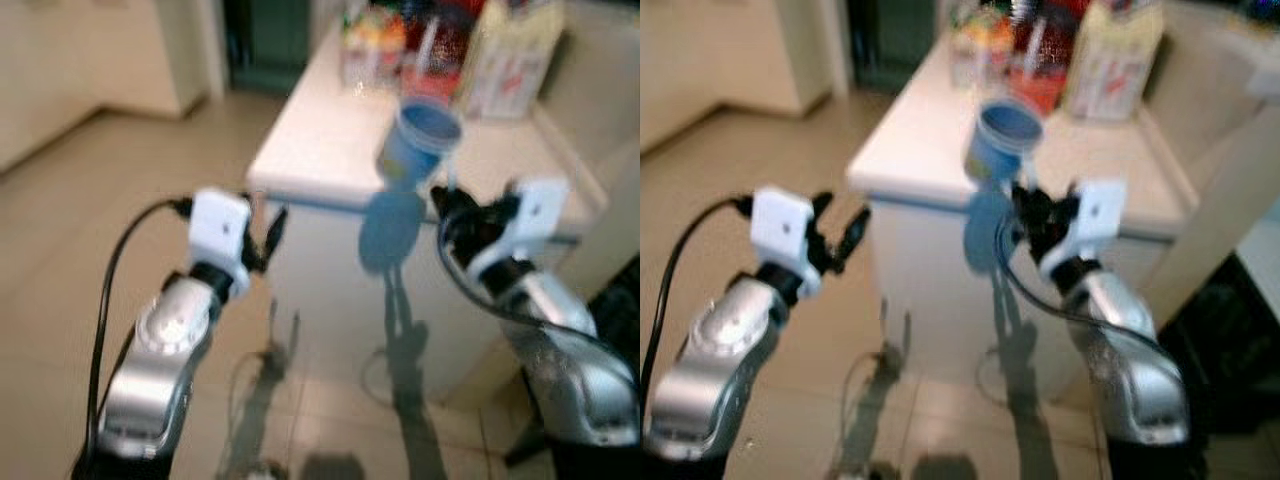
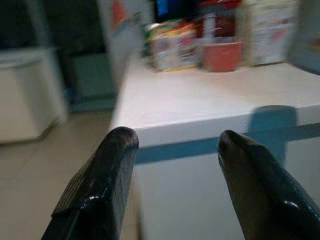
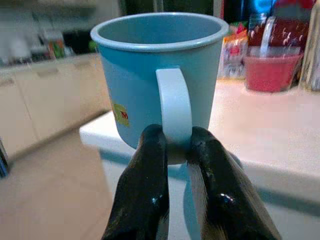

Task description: Setting the table

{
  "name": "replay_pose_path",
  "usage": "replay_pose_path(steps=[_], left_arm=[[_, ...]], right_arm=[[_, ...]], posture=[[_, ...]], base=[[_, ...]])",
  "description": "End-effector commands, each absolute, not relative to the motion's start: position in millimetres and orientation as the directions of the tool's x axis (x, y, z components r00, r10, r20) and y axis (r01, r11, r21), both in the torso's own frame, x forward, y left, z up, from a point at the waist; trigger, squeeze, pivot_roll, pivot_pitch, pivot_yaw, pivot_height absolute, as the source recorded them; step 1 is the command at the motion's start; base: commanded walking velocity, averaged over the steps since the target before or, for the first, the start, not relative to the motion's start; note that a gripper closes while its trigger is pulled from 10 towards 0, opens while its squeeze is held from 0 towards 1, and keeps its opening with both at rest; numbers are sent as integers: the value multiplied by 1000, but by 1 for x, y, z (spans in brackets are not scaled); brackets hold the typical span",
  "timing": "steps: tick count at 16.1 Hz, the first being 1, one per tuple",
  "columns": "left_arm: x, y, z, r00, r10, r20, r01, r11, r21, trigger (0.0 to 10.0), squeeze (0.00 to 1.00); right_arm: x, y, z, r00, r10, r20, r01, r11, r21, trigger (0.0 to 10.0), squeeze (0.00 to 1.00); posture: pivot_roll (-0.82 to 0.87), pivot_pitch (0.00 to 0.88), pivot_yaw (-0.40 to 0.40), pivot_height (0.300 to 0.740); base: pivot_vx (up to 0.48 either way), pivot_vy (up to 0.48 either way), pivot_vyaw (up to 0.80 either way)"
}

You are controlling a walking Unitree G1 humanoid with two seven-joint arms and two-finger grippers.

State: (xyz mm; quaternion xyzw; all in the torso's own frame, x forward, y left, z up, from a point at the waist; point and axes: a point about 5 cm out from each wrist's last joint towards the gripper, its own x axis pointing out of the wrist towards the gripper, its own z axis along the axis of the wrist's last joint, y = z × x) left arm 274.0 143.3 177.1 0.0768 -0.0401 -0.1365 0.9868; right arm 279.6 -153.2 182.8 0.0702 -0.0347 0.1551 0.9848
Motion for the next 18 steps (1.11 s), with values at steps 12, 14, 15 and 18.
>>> replay_pose_path(steps=[12,14,15,18], left_arm=[[277,140,167,969,-240,60,224,954,200,10000,0],[278,138,167,968,-244,62,227,953,201,10000,0],[279,137,167,966,-250,64,232,950,209,10000,0],[280,135,167,965,-254,69,235,949,210,10000,0]], right_arm=[[282,-166,164,984,169,61,-166,985,-51,10000,0],[282,-167,163,985,162,63,-158,986,-56,10000,0],[282,-169,163,986,153,67,-149,987,-64,10000,0],[282,-171,164,987,143,80,-138,989,-58,10000,0]], posture=[[5,0,-50,740],[-3,0,-45,740],[-3,0,-45,740],[-3,0,-45,740]], base=[[0,-415,0],[0,-429,0],[0,-431,0],[0,-430,0]])
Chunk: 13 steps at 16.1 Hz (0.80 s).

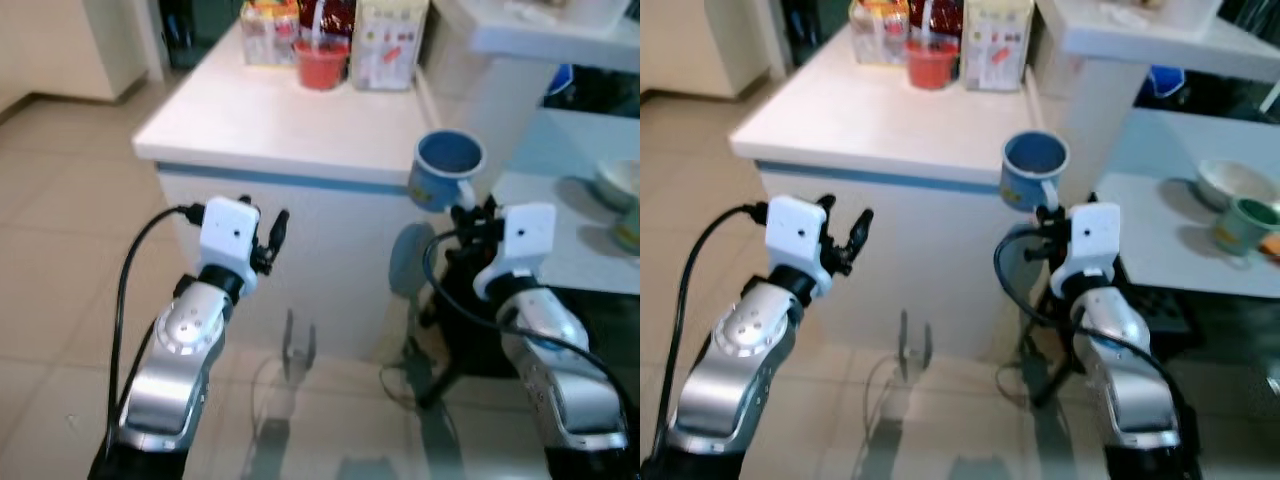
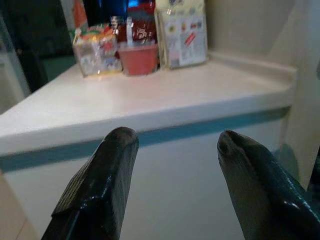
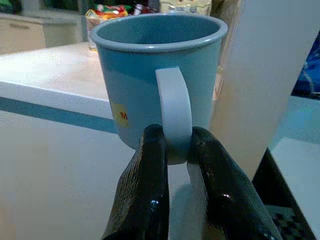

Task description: Setting the table

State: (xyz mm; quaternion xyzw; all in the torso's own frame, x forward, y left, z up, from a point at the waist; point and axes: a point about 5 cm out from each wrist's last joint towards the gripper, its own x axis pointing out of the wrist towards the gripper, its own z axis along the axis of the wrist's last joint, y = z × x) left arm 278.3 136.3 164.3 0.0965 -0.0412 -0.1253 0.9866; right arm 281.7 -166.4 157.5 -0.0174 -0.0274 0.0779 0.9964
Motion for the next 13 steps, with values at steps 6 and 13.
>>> replay_pose_path(steps=[6,13], left_arm=[[281,132,167,962,-262,79,241,947,211,10000,0],[282,129,167,957,-280,83,257,942,214,10000,0]], right_arm=[[282,-175,164,988,132,86,-127,990,-55,10000,0],[280,-176,162,989,123,83,-119,992,-50,10000,0]], posture=[[-14,0,-53,740],[-23,0,-47,740]], base=[[0,-429,0],[0,-431,0]])
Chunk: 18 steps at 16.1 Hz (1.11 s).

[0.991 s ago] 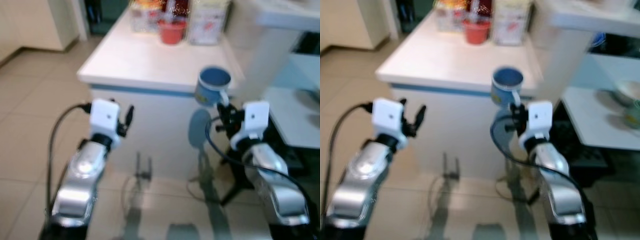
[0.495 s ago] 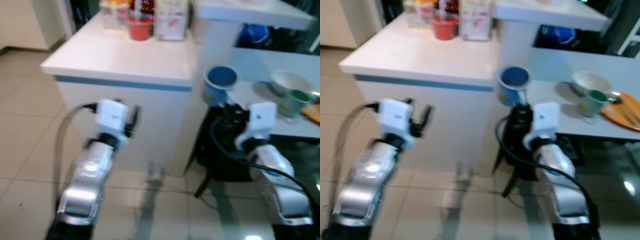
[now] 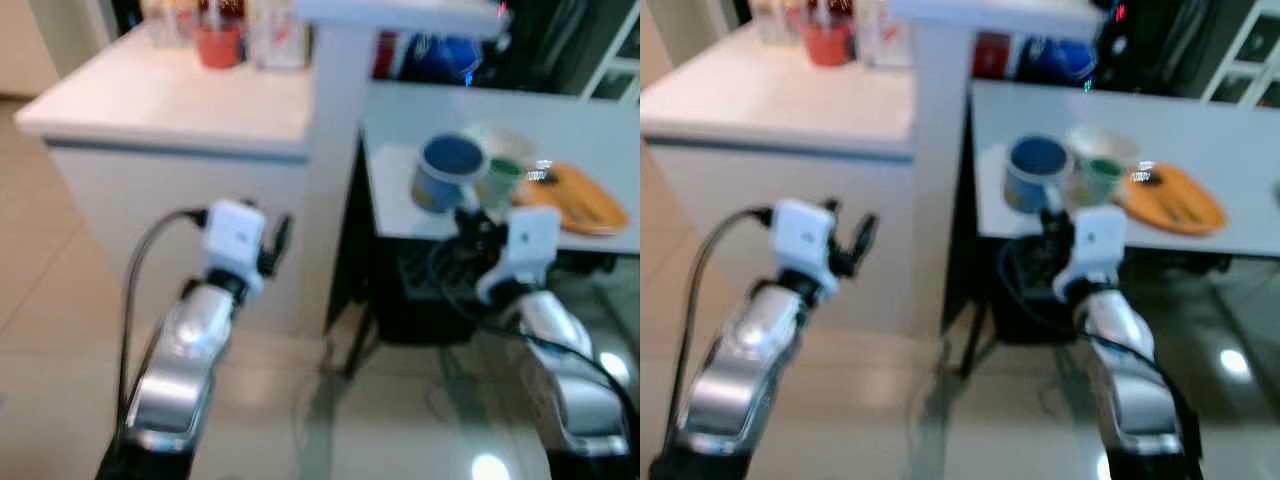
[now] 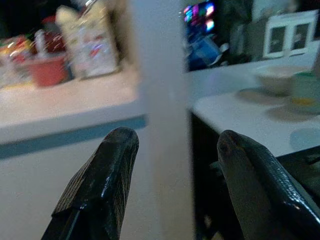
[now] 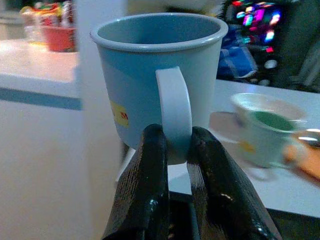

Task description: Setting the table

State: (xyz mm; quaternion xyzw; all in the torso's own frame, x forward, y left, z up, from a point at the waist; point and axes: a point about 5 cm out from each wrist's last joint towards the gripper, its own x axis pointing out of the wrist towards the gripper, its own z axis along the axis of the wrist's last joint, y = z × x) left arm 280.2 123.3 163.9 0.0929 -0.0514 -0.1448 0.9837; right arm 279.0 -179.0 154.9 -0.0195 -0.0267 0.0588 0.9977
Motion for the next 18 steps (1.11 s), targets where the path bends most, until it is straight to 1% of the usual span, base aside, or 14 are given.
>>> replay_pose_path(steps=[1,8,18], left_arm=[[282,129,167,956,-280,84,258,942,214,10000,0],[284,127,169,952,-295,85,271,937,219,10000,0],[287,126,170,950,-299,89,273,936,224,10000,0]], right_arm=[[280,-177,162,989,119,82,-115,992,-50,10000,0],[279,-190,159,997,36,72,-33,999,-41,10000,0],[280,-190,160,997,24,76,-21,999,-36,10000,0]], posture=[[-25,0,-45,740],[-29,0,-37,740],[-34,0,-35,740]], base=[[0,-431,0],[0,-431,0],[0,-431,0]])
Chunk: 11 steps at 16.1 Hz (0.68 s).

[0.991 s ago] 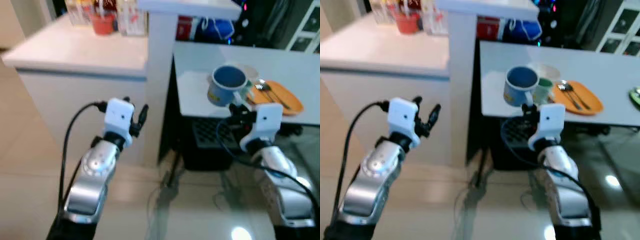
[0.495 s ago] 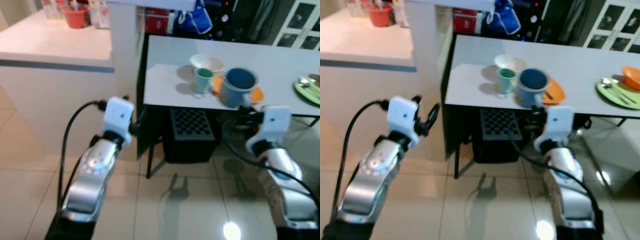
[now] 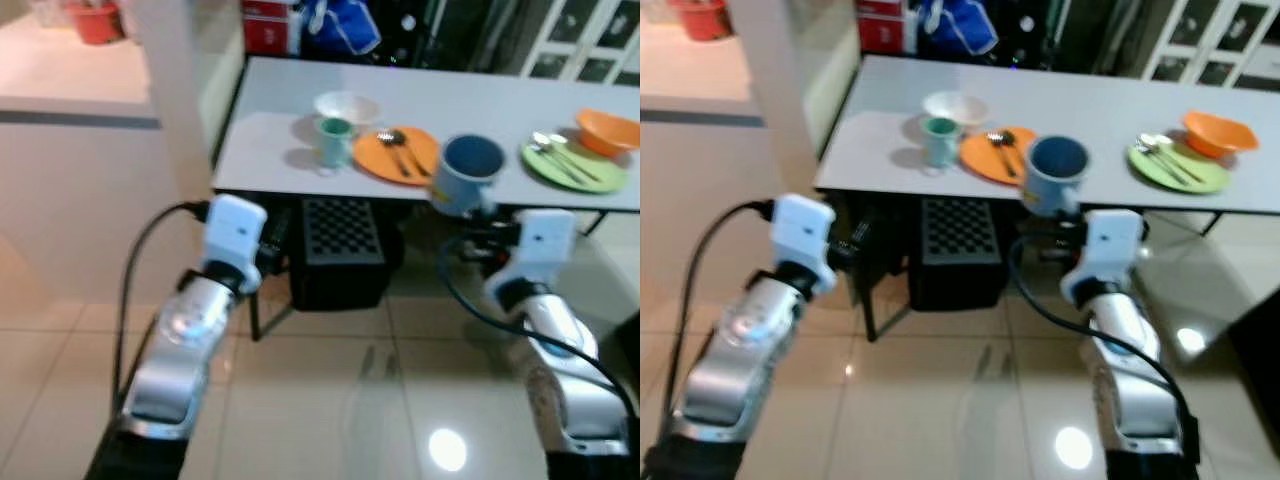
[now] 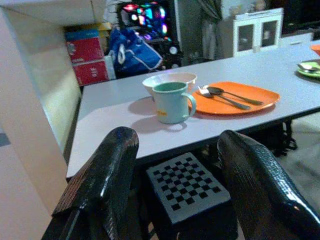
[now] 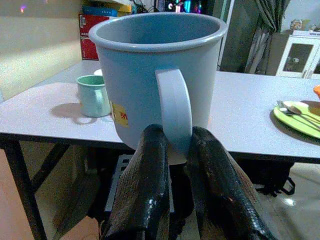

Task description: Setting the table

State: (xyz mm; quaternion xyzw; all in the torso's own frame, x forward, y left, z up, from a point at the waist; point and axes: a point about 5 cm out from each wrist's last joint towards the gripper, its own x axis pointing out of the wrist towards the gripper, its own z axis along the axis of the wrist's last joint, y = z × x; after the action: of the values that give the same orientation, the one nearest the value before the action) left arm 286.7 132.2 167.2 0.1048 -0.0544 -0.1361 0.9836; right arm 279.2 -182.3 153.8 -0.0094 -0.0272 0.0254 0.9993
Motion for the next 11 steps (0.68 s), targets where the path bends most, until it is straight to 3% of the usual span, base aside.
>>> replay_pose_path(steps=[1,11], left_arm=[[287,126,170,950,-298,90,272,936,224,10000,0],[287,127,170,950,-300,88,274,935,227,10000,0]], right_arm=[[280,-190,160,997,25,76,-22,999,-36,10000,0],[279,-189,160,997,27,75,-24,999,-31,10000,0]], posture=[[-34,0,-35,740],[-32,0,-29,740]], base=[[0,-431,0],[0,-430,0]])
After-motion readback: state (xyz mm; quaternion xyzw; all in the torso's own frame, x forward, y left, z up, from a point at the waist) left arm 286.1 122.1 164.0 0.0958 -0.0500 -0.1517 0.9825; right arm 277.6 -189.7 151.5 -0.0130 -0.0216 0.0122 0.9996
